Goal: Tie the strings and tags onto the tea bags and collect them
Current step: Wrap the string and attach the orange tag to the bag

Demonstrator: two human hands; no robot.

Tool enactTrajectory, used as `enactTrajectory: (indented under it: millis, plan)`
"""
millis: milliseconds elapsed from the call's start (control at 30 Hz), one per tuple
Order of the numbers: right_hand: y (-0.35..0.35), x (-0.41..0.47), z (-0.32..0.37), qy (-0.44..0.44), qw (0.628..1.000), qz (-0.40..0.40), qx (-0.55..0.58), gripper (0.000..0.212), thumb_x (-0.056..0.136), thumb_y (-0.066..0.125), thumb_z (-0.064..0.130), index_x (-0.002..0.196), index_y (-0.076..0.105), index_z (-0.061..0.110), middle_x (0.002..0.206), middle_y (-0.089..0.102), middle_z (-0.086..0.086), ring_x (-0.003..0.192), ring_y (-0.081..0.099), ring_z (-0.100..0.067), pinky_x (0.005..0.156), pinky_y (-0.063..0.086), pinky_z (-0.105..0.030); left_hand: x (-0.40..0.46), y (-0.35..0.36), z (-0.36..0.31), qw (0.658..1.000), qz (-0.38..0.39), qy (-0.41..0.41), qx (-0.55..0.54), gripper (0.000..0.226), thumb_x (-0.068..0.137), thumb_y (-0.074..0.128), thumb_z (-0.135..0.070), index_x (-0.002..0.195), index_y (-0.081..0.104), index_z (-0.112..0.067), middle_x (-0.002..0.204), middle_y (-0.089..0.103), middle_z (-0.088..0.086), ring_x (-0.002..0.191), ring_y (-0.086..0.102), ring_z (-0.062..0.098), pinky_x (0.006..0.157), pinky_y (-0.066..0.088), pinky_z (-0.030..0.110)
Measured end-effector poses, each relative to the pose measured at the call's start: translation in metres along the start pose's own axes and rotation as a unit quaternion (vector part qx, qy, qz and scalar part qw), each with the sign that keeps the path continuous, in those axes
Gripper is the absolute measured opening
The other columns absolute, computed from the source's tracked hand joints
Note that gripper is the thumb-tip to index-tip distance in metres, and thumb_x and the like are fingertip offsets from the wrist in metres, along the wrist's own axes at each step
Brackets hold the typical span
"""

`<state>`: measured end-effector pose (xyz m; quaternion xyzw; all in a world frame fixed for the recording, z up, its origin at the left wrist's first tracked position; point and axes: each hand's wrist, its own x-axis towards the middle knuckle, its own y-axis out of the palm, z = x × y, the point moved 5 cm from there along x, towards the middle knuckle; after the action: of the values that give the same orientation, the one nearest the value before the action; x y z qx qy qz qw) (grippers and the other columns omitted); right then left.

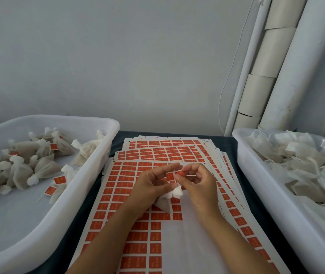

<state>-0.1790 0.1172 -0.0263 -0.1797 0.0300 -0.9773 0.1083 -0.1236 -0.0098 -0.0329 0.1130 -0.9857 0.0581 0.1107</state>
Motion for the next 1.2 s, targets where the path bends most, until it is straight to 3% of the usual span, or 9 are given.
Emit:
enactTrajectory:
  millis: [167,600,900,1000,1100,1200]
  plan:
    - [0.001,0.000,0.000,-0.001,1.000,-0.002,-0.009,0.027,0.074,0.077,0.023,0.087,0.056,0.032,0.085,0.061,0.019,0.077,0.062,-0.004,0.055,0.045,-0.003,0.000,0.001,-0.001,1.000,0.014,0.009,-0.012,0.045,0.083,0.065,-0.002,0.119,0.061,-0.030,0.117,0.063,-0.023,0.111,0.057,-0.004,0.076,0.049,0.011]
    - [0.001,0.001,-0.008,0.025,1.000,-0.003,-0.002,0.020,0.079,0.072,0.023,0.096,0.062,0.026,0.086,0.062,0.017,0.075,0.061,-0.003,0.054,0.046,-0.005,0.000,0.000,0.000,1.000,0.001,0.004,-0.009,0.046,0.084,0.063,-0.002,0.119,0.061,-0.032,0.118,0.062,-0.025,0.110,0.059,0.000,0.080,0.052,0.017]
    - [0.006,0.000,-0.010,0.029,0.999,0.019,-0.012,0.017,0.080,0.072,0.022,0.090,0.060,0.030,0.085,0.060,0.021,0.081,0.054,0.018,0.053,0.042,0.000,-0.001,0.000,-0.002,1.000,0.002,0.008,-0.029,0.047,0.084,0.063,0.000,0.117,0.061,-0.033,0.121,0.062,-0.020,0.111,0.059,0.000,0.081,0.052,0.017]
    - [0.005,0.001,-0.011,0.035,0.999,0.017,-0.005,0.018,0.079,0.073,0.022,0.092,0.061,0.027,0.086,0.062,0.018,0.082,0.055,0.017,0.055,0.046,-0.003,-0.001,0.000,-0.002,1.000,0.005,0.011,-0.028,0.049,0.084,0.063,0.000,0.119,0.060,-0.034,0.123,0.061,-0.019,0.112,0.059,0.001,0.081,0.051,0.017]
    - [0.004,0.000,-0.011,0.036,0.999,0.006,0.010,0.019,0.079,0.073,0.022,0.093,0.062,0.027,0.086,0.063,0.017,0.081,0.055,0.017,0.056,0.047,-0.004,-0.001,0.001,-0.005,0.999,0.006,0.025,-0.021,0.055,0.085,0.064,-0.003,0.127,0.052,-0.036,0.127,0.058,-0.021,0.102,0.064,0.002,0.075,0.052,0.015]
    - [0.003,-0.001,-0.009,0.027,1.000,-0.008,0.014,0.020,0.078,0.074,0.023,0.092,0.061,0.028,0.088,0.062,0.018,0.082,0.057,0.014,0.057,0.046,-0.003,-0.002,-0.001,-0.006,0.999,-0.019,0.026,-0.010,0.064,0.082,0.068,-0.022,0.137,0.038,-0.038,0.127,0.056,-0.023,0.102,0.064,0.001,0.074,0.052,0.016]
